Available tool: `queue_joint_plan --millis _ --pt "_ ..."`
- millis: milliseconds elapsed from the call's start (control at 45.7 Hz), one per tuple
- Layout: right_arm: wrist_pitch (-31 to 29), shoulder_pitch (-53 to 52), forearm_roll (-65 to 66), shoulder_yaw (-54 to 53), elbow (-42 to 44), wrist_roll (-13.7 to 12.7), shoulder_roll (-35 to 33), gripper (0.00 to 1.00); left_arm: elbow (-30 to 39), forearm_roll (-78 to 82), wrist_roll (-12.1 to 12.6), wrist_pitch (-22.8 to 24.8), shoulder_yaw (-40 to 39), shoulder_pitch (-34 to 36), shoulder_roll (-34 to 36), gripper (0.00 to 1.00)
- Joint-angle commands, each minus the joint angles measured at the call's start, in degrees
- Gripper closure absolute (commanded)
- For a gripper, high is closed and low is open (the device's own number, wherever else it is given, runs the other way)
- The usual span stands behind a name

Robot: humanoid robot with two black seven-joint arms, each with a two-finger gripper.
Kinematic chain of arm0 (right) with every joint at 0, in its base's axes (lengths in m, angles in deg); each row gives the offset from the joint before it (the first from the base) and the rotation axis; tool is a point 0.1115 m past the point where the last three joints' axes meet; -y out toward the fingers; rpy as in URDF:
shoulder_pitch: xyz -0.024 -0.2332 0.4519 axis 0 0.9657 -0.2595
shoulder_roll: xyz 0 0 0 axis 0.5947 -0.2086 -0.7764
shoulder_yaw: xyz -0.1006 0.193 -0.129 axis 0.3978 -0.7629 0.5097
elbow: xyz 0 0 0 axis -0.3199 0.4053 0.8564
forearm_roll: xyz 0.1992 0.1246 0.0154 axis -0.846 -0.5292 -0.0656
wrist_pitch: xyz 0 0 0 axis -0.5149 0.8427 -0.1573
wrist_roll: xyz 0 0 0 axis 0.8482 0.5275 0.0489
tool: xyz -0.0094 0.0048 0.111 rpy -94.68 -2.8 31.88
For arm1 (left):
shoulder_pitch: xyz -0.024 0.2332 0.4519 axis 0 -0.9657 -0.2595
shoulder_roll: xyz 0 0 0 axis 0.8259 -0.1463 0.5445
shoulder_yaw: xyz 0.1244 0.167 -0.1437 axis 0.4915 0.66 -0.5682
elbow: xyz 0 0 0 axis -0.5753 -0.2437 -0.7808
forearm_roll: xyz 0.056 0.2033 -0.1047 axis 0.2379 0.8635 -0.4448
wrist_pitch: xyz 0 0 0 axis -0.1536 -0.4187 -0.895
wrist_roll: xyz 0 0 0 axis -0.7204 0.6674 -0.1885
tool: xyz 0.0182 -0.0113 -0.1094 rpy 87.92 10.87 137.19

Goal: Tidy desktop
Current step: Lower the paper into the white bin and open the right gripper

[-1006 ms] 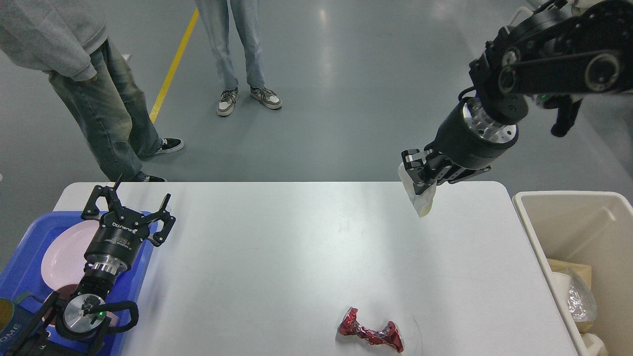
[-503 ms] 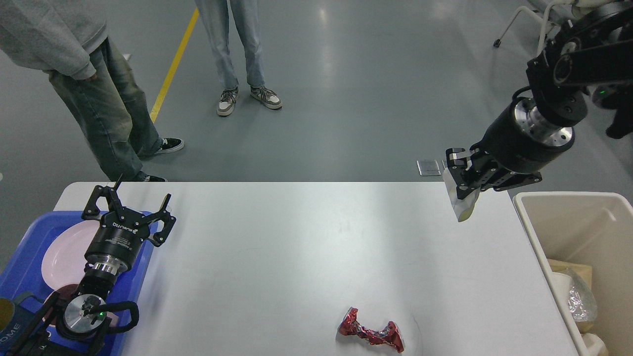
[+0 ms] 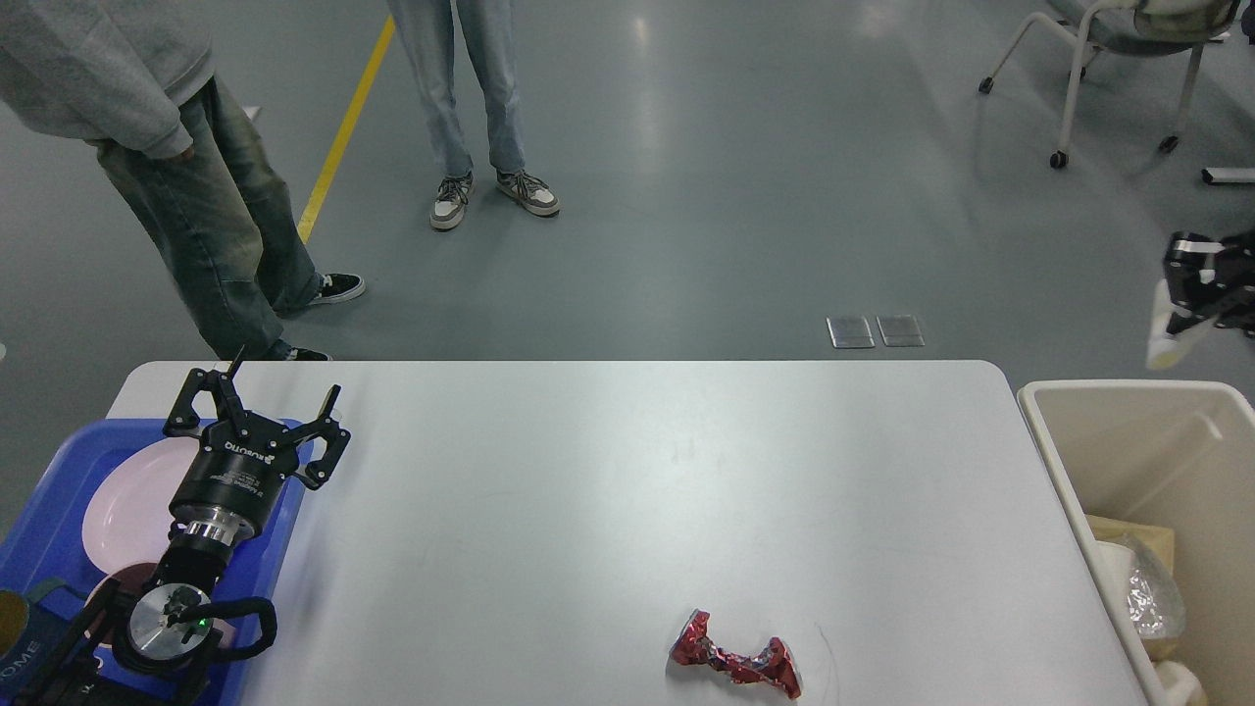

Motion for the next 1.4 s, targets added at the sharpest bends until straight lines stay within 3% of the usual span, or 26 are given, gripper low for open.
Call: queue_joint_plan --millis 0,241,350,612,875,1268,1312,1334,1378 --pt "-0.02 11.76 0.16 -5.11 11.5 0.02 -5.05 1.0 0.0 0.0 0.0 0.0 0.0 0.0 0.0 0.04" --pt "3.23 38.22 -1.07 -19.78 30.41 0.02 -6.46 1.0 0.0 0.0 0.0 0.0 -0.08 0.0 0.0 0.04" --pt "10.08 51.32 -1.07 -28.49 36.04 -0.24 -5.67 1.0 0.0 0.0 0.0 0.0 -0.08 0.0 0.0 0.04" --pt "26.69 71.8 -1.16 -34.38 45.88 -0.77 3.02 1.0 0.0 0.0 0.0 0.0 -0.08 0.0 0.0 0.04" --pt "39.88 83.15 -1.16 -40.45 50.63 -1.03 9.53 1.0 0.0 0.0 0.0 0.0 -0.08 0.0 0.0 0.04" --pt "40.85 85.0 -1.16 -41.06 50.9 -1.21 10.68 1.0 0.0 0.0 0.0 0.0 -0.08 0.0 0.0 0.04" --pt "40.85 85.0 -1.16 -41.07 50.9 -1.21 10.68 0.91 0.0 0.0 0.0 0.0 -0.08 0.09 0.0 0.04" --pt "40.94 85.0 -1.16 -41.07 50.9 -1.21 10.68 0.81 0.0 0.0 0.0 0.0 -0.08 0.0 0.0 0.04" --pt "41.11 85.0 -1.16 -41.15 50.9 -1.12 10.68 0.46 0.0 0.0 0.0 0.0 -0.08 0.0 0.0 0.04"
